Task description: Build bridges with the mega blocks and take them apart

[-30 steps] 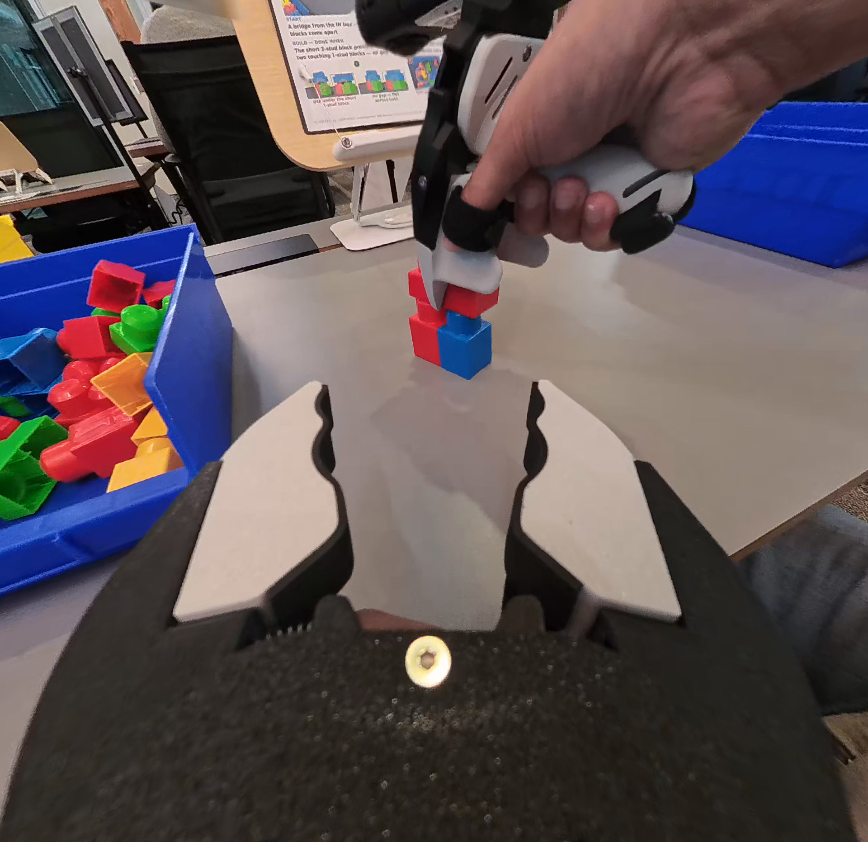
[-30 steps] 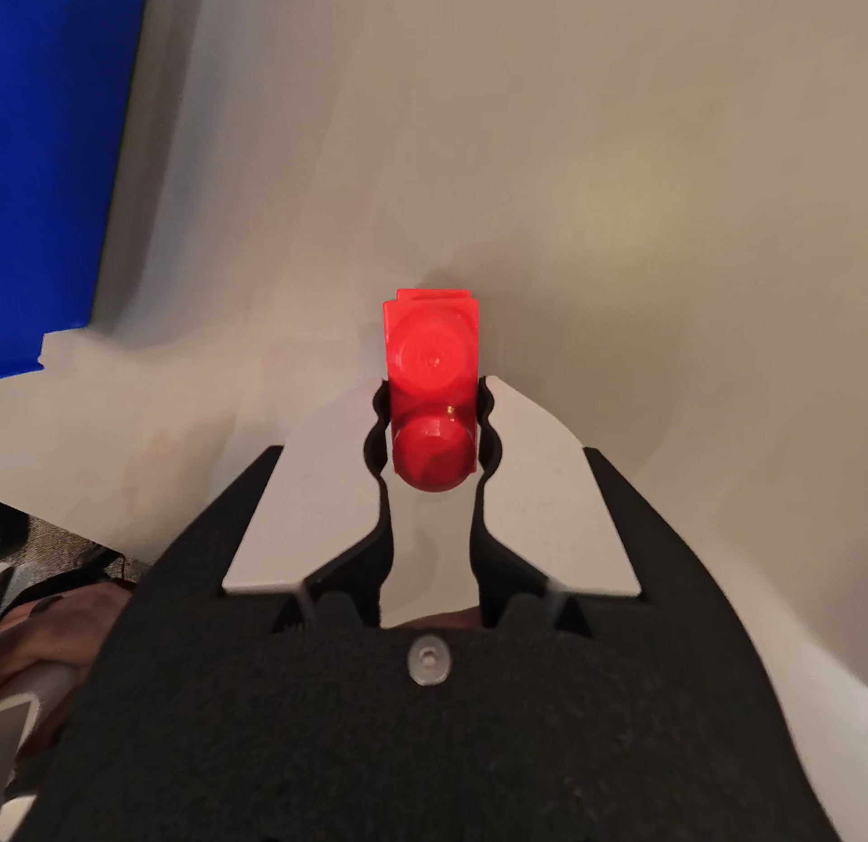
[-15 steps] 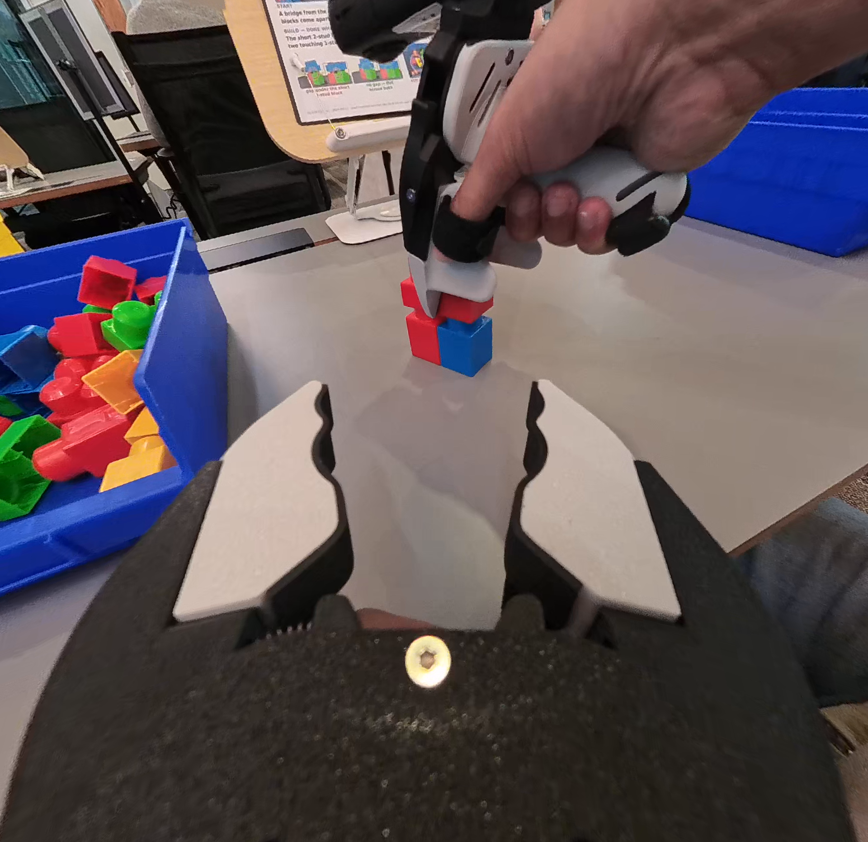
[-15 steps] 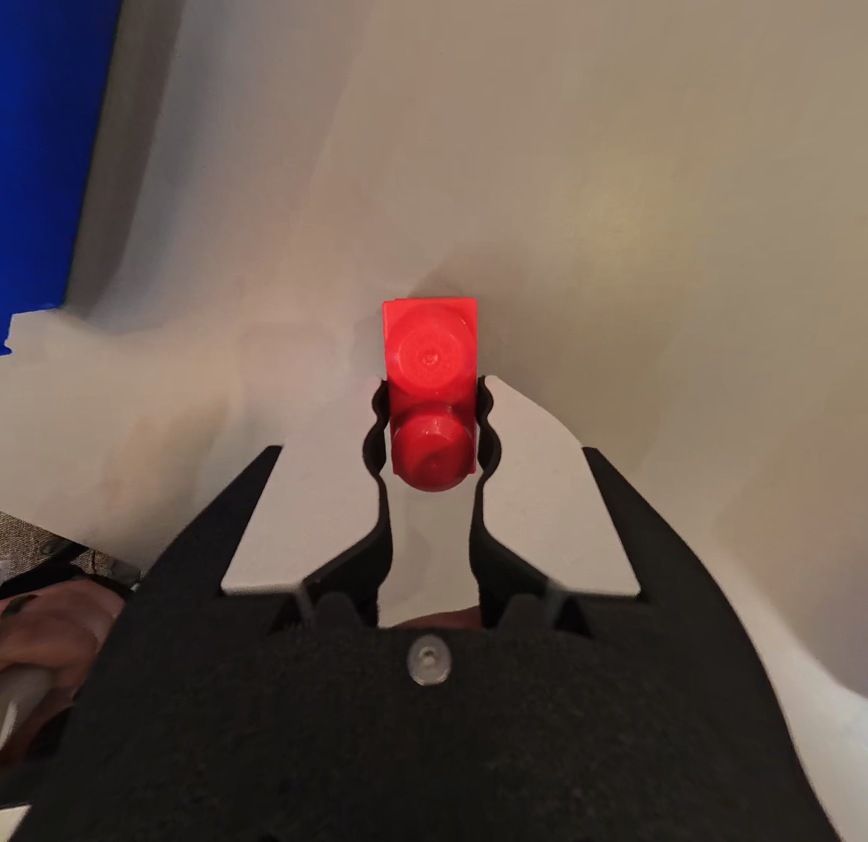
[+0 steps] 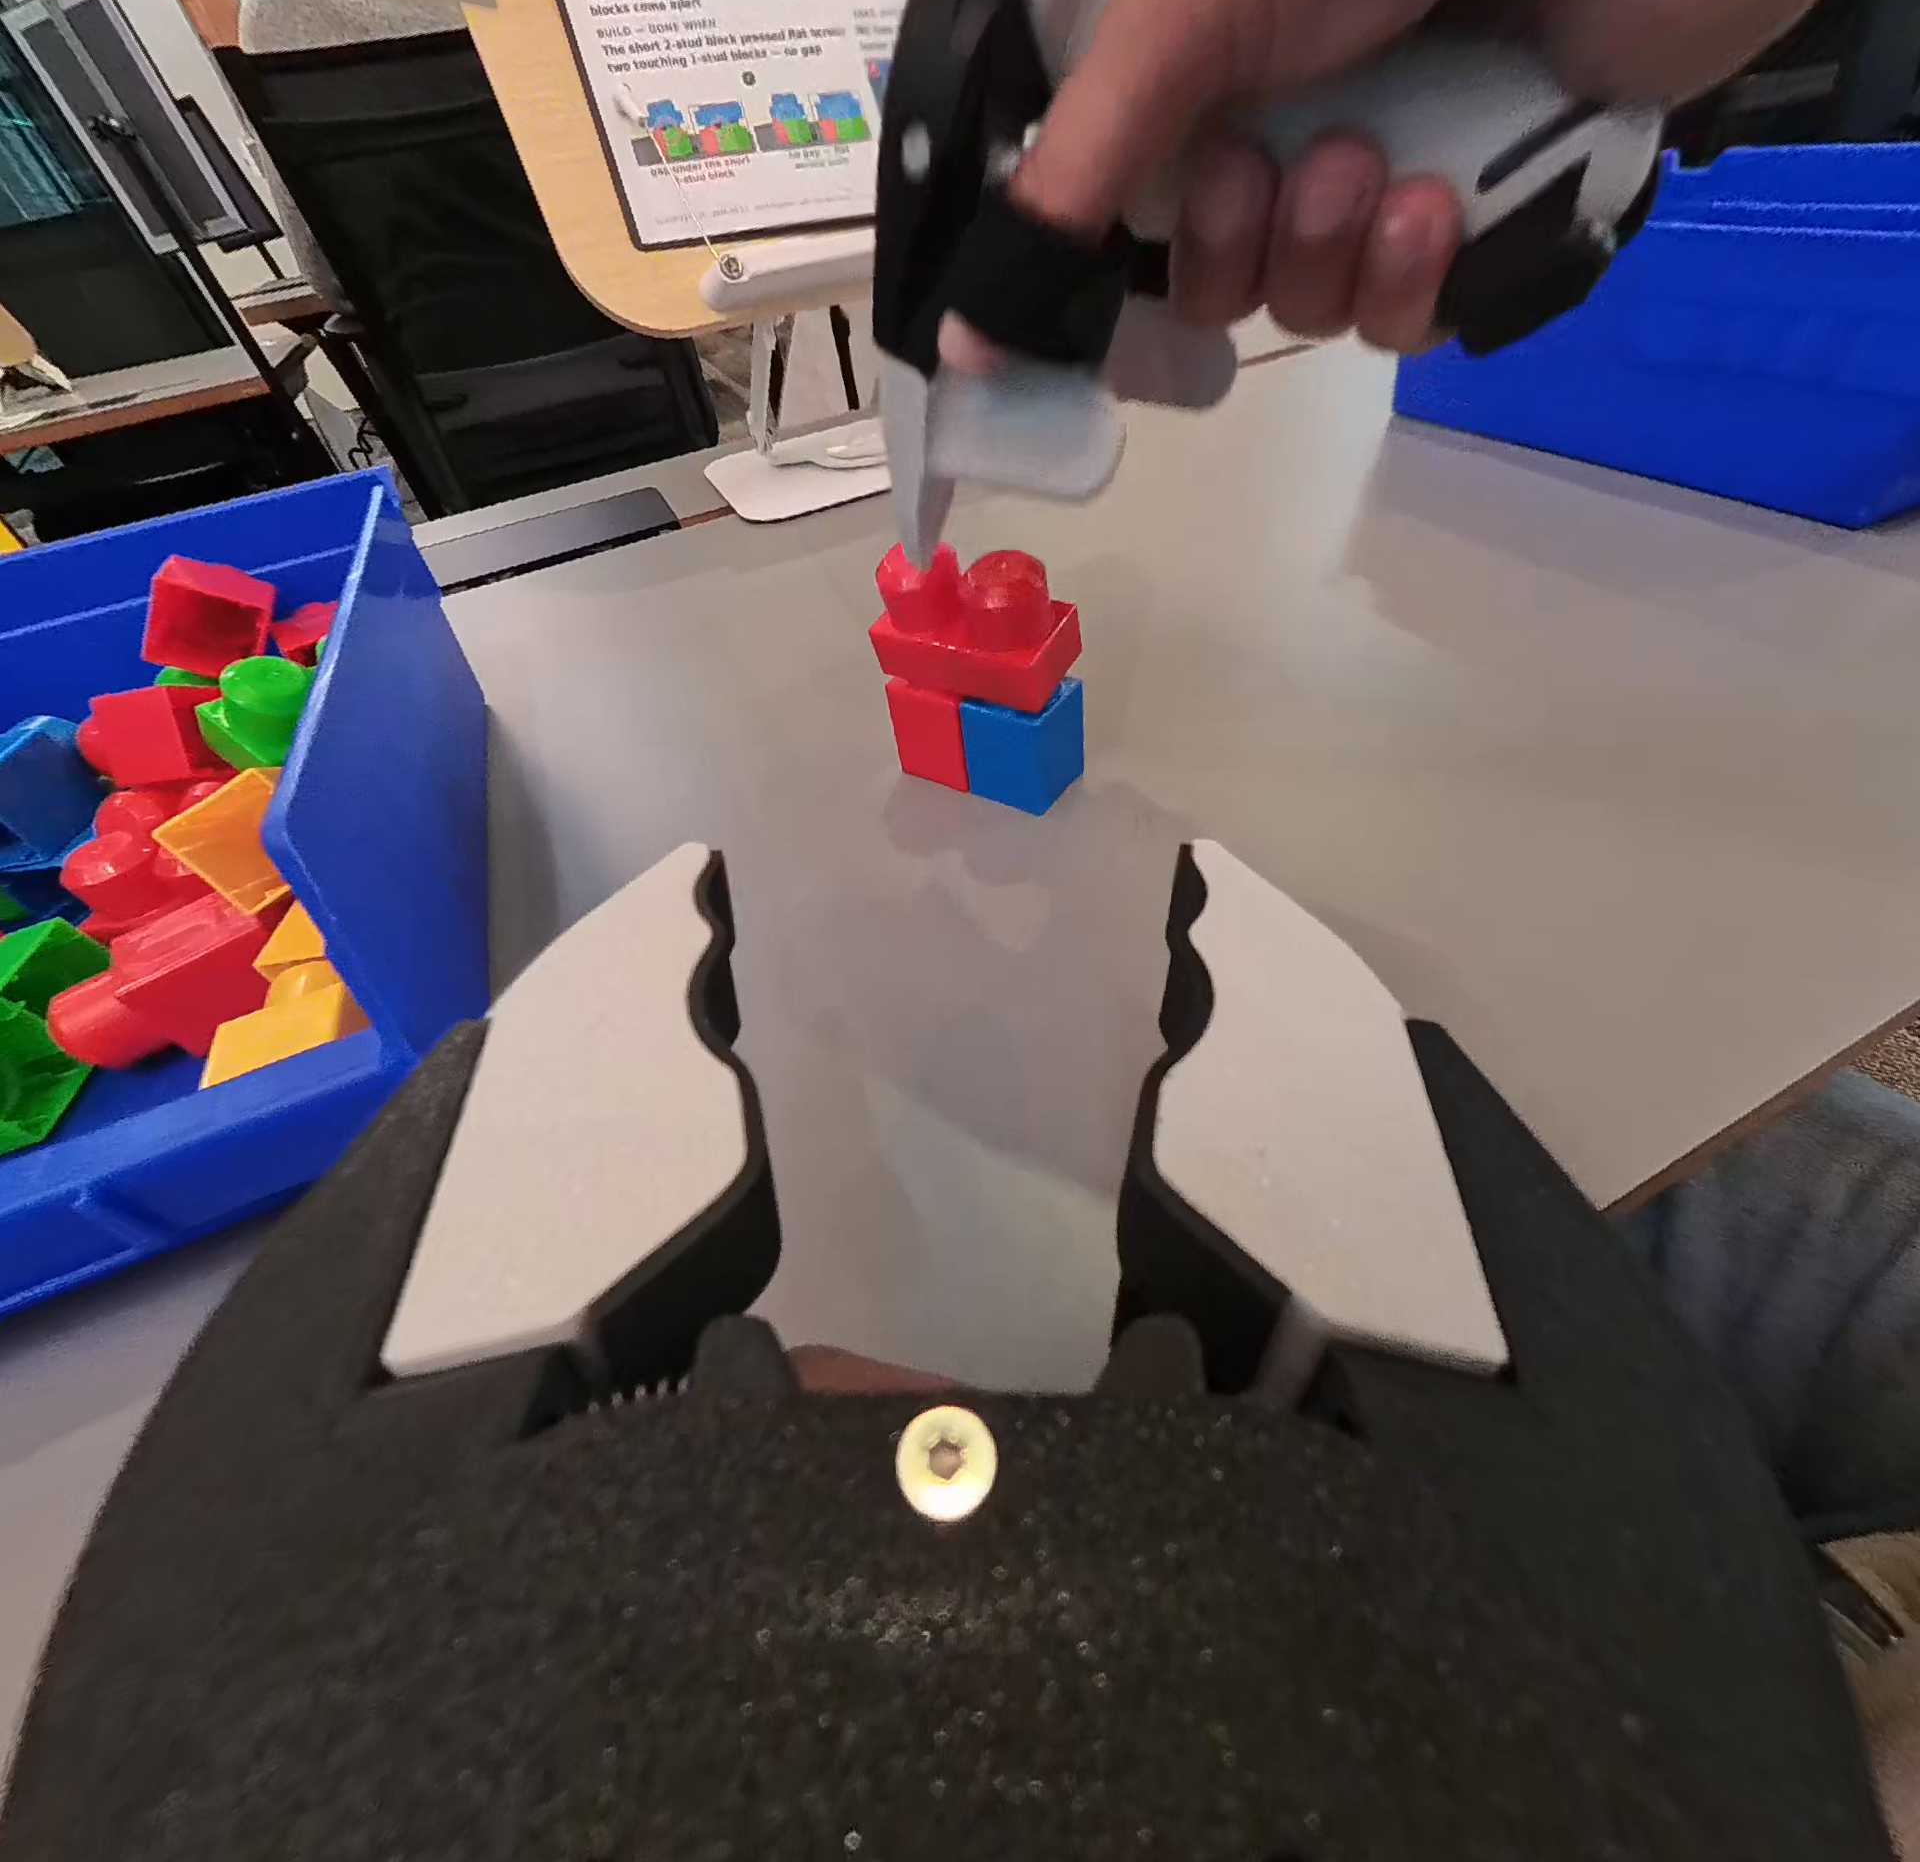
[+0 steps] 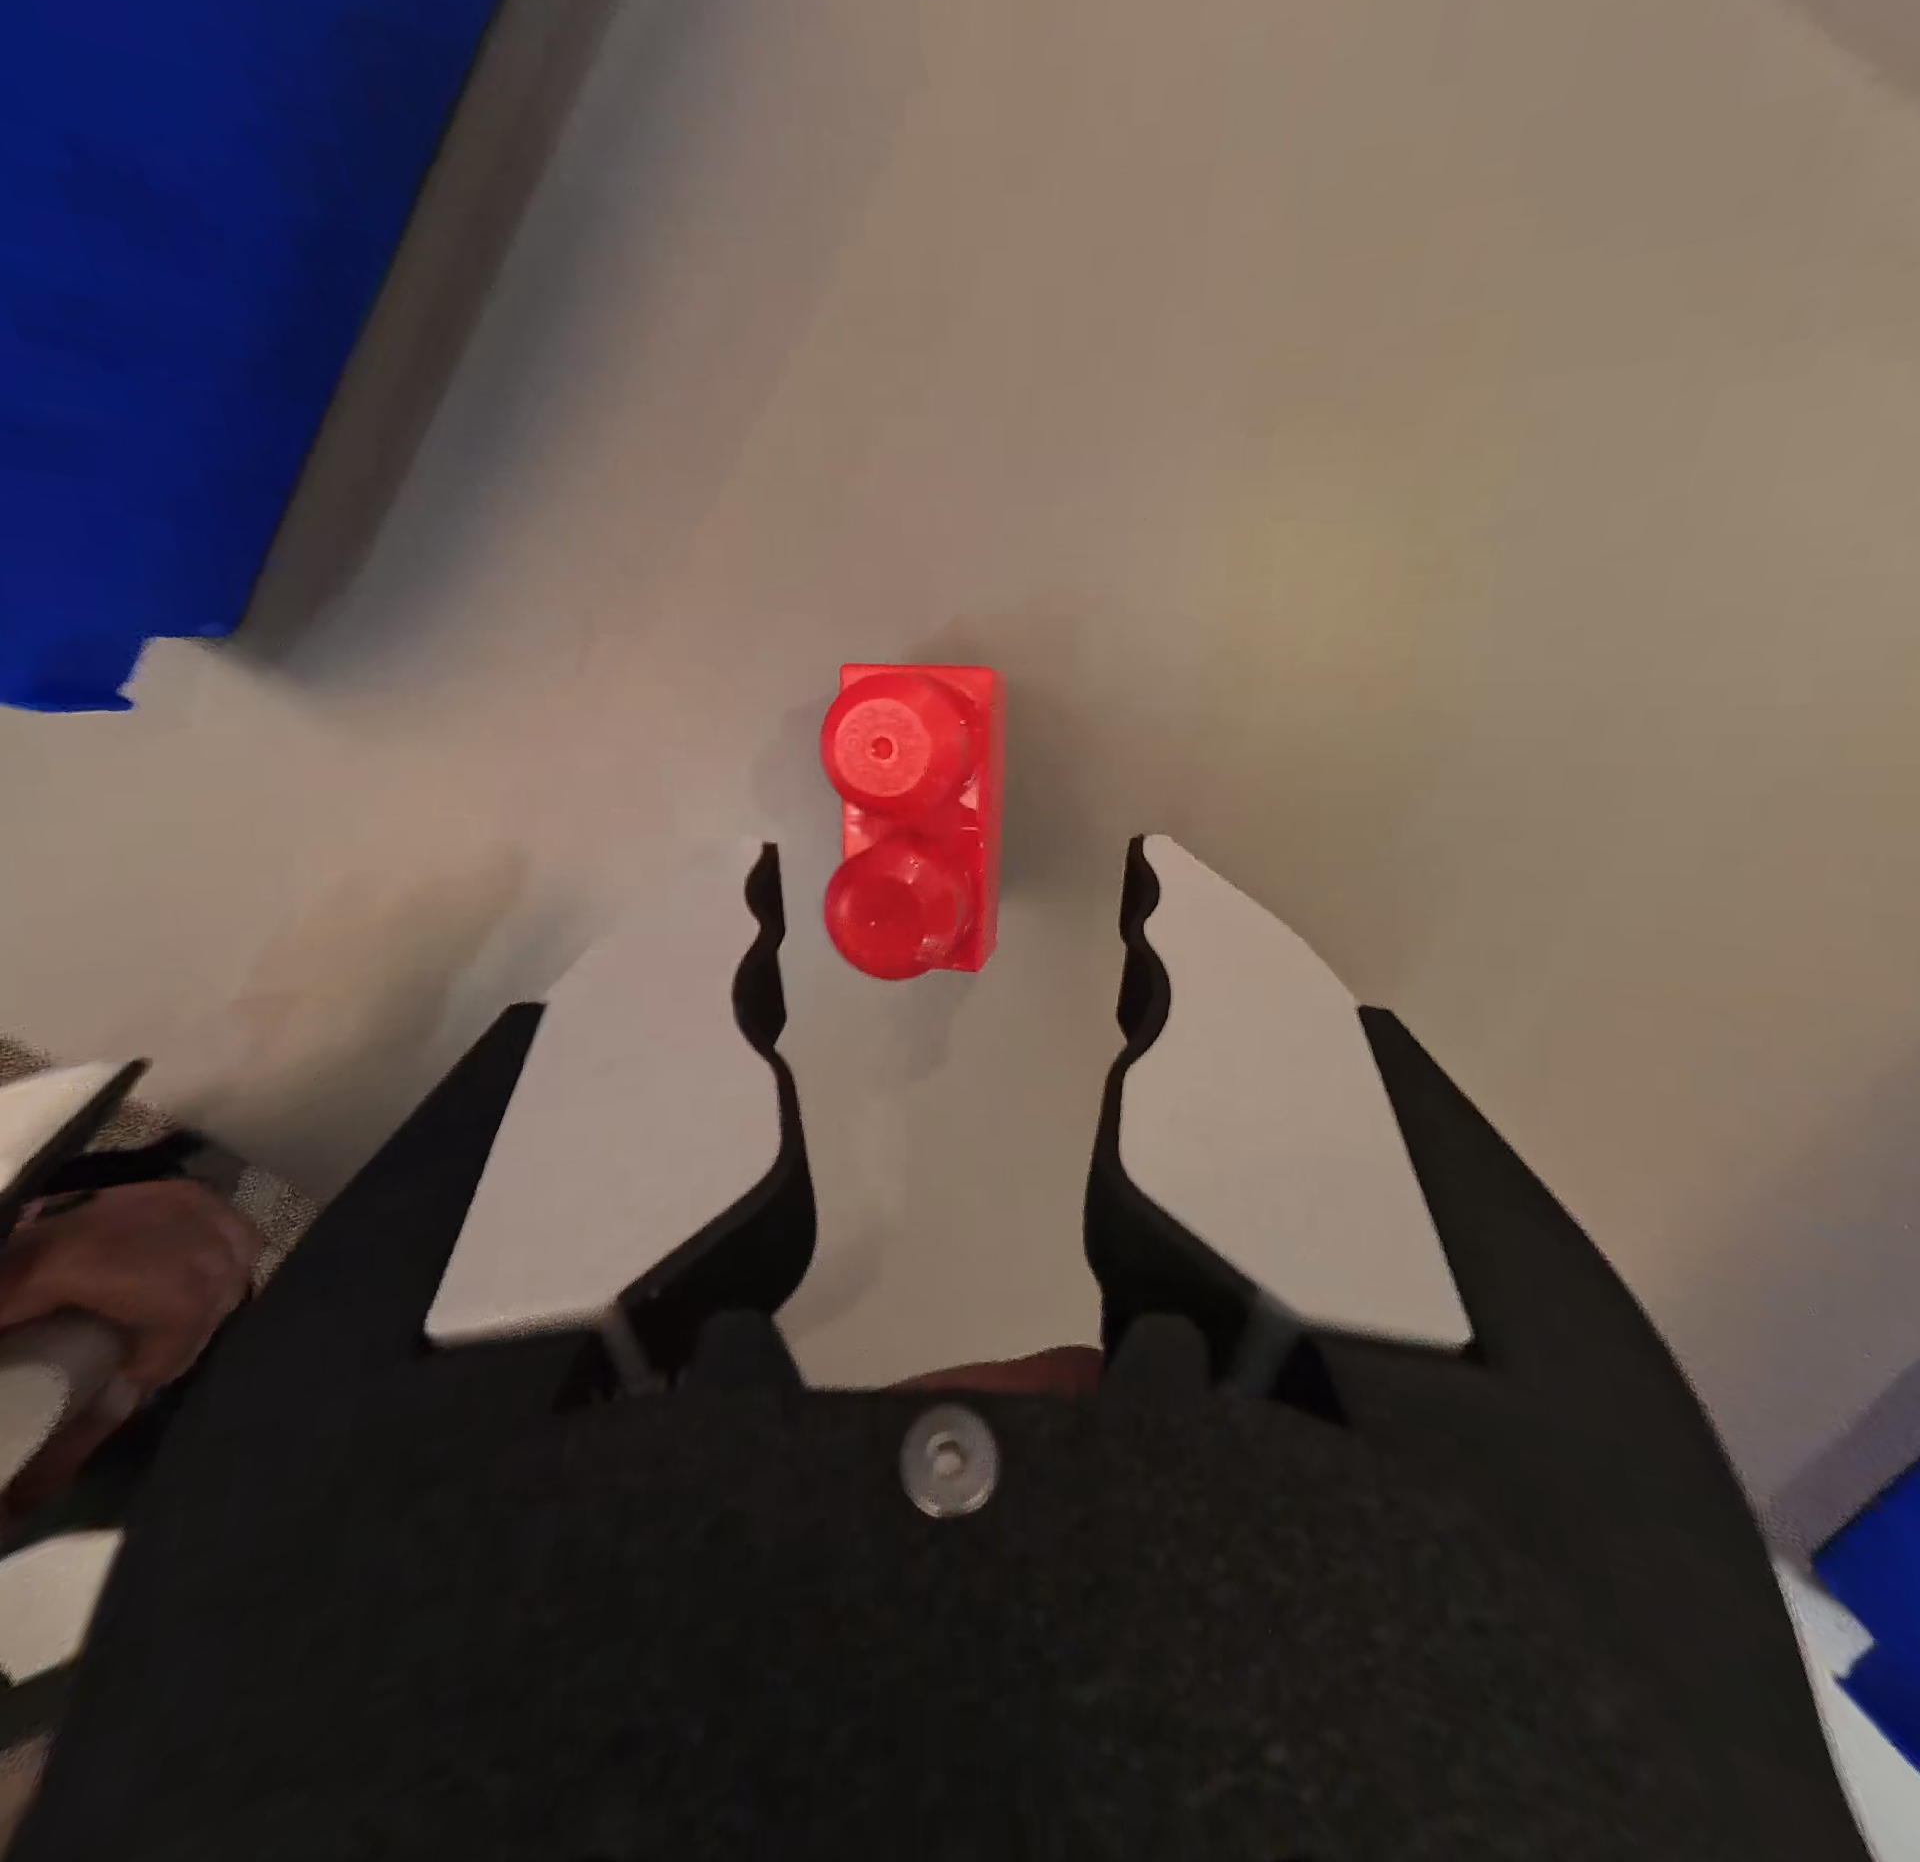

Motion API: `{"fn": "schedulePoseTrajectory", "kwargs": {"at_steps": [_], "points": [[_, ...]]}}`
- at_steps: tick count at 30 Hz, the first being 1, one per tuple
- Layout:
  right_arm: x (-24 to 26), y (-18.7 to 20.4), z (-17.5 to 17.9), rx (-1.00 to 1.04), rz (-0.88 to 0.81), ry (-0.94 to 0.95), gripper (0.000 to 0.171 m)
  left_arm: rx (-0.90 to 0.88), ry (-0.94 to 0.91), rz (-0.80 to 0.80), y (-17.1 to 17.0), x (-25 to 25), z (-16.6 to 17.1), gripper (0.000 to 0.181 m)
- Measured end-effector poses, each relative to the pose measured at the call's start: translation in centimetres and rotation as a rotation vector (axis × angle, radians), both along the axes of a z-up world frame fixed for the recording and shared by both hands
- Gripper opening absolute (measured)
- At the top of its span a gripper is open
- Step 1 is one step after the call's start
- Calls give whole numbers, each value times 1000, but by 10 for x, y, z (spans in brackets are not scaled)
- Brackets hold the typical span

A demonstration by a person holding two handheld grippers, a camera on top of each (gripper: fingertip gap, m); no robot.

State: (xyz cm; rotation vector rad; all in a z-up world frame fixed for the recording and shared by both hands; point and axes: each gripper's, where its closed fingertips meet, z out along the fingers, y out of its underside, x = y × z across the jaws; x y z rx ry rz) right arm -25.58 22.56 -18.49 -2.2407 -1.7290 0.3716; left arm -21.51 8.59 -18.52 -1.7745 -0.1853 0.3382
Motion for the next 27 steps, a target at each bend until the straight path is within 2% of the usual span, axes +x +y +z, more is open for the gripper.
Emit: {"fn": "schedulePoseTrajectory", "kwargs": {"at_steps": [4, 8, 11, 13, 18, 21, 25, 27], "points": [[6, 0, 48, -23, 46, 232, 61, 12, -2, -18, 0, 2, 0, 80], [35, -6, 64, -12, 123, 446, 54, 6, -3, -42, 4, 7, 3, 81], [64, -11, 54, 77, 172, 558, 49, 4, -15, -69, 8, 12, 6, 82], [84, -17, 38, 121, 206, 571, 56, -12, -20, -67, 12, 10, 6, 84], [100, -29, 2, 91, 215, 577, 59, -86, -47, -38, 19, -1, 2, 90], [89, -26, 8, 188, 264, 623, 41, -108, -51, -18, 17, -4, -3, 89], [72, -20, 19, 222, 322, 658, 6, -114, -35, 27, 12, -7, -5, 87], [66, -17, 17, 189, 335, 661, 6, -106, -27, 49, 11, -8, -2, 86]]}}
